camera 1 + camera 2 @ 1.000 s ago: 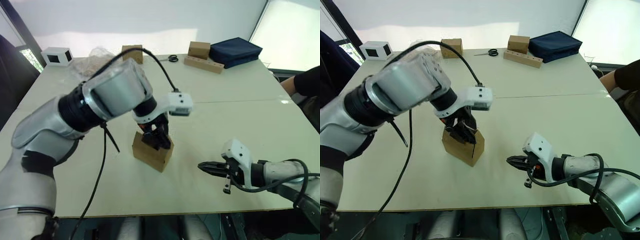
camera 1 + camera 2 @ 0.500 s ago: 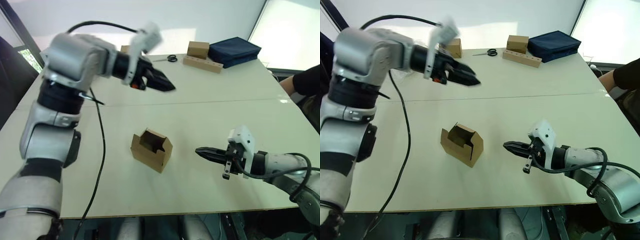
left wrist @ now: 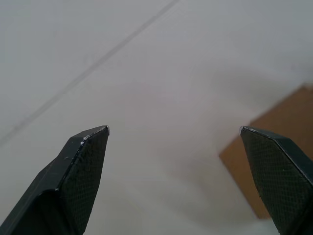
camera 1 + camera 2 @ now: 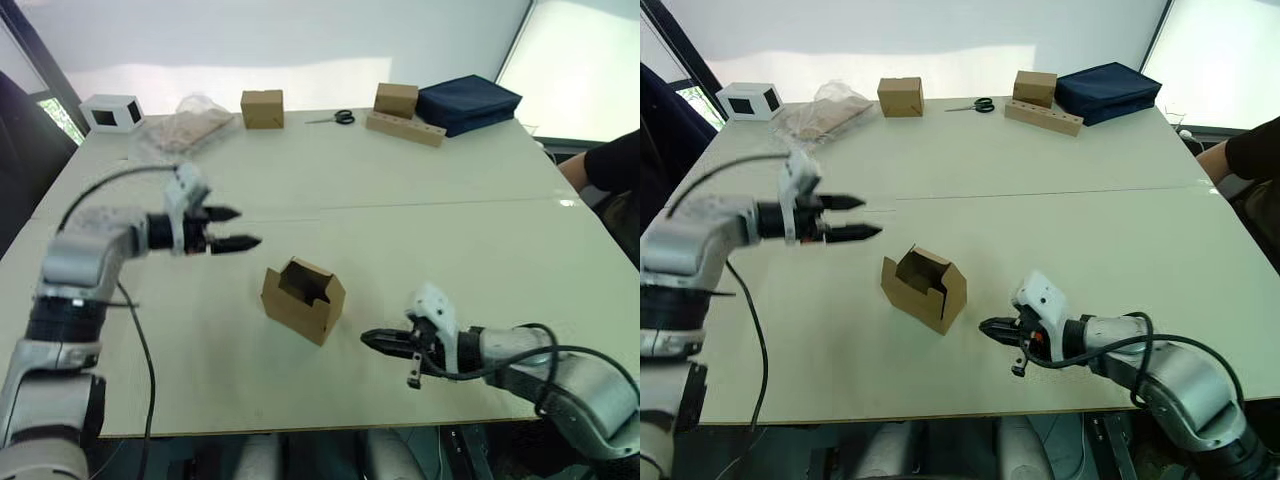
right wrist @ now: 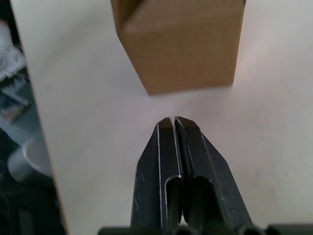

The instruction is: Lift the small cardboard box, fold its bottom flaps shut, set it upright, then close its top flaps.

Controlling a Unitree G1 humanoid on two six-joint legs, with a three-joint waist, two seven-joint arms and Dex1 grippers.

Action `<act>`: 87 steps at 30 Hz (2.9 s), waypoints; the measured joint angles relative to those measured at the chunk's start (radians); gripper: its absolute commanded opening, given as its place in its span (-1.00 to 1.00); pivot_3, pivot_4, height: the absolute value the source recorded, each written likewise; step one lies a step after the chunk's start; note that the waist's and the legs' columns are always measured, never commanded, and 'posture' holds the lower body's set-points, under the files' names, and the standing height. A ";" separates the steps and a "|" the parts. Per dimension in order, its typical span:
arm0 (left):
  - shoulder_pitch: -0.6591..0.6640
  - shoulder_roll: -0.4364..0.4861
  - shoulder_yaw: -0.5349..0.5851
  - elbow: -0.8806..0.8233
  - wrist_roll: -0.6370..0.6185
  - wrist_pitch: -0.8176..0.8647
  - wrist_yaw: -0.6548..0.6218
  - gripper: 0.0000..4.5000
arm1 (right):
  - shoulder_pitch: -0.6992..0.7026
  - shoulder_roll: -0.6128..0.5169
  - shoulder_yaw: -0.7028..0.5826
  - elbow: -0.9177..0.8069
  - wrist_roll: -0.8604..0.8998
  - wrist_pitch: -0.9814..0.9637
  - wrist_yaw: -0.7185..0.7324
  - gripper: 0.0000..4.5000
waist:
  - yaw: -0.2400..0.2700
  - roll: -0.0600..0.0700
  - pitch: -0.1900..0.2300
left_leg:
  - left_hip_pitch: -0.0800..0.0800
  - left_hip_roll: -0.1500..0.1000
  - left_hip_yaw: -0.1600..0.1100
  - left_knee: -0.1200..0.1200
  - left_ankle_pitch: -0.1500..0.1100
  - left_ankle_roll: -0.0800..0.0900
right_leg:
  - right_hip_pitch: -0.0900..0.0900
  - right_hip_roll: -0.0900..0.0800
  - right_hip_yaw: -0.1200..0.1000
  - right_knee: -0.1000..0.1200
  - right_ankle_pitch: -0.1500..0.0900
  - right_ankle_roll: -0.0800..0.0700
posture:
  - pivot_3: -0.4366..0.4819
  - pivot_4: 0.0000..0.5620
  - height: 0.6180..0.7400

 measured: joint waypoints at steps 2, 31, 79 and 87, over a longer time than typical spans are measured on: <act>0.035 0.013 -0.002 -0.022 0.008 -0.025 -0.004 0.98 | -0.008 0.017 0.010 0.004 -0.019 -0.002 -0.004 -1.00 | 0.004 0.000 0.000 | 0.000 0.000 0.000 0.000 0.000 0.000 | 0.000 0.000 0.000 0.000 0.000 0.000 | -0.05 -0.47 1.00; 0.268 -0.074 -0.121 -0.287 0.071 0.004 0.081 0.98 | -0.112 0.053 0.062 0.096 -0.183 -0.039 0.044 -1.00 | -0.003 0.000 -0.001 | 0.001 0.000 0.000 0.000 -0.001 0.003 | 0.001 0.000 0.000 0.000 0.000 0.000 | -0.05 -0.47 1.00; 0.076 -0.037 -0.068 -0.294 -0.084 0.043 0.033 0.98 | -0.238 0.081 -0.080 0.107 -0.019 -0.034 0.151 -1.00 | -0.003 -0.001 0.000 | 0.001 0.000 0.000 0.000 -0.001 0.003 | 0.000 0.000 0.000 0.000 0.000 0.000 | -0.05 -0.47 1.00; 0.103 -0.022 0.035 -0.286 -0.153 0.076 0.040 0.35 | -0.238 0.061 -0.104 0.107 -0.015 -0.030 0.148 -1.00 | -0.003 -0.001 0.000 | 0.001 0.000 0.000 -0.001 -0.002 0.003 | 0.000 0.000 0.000 0.000 0.000 0.000 | -0.05 -0.47 1.00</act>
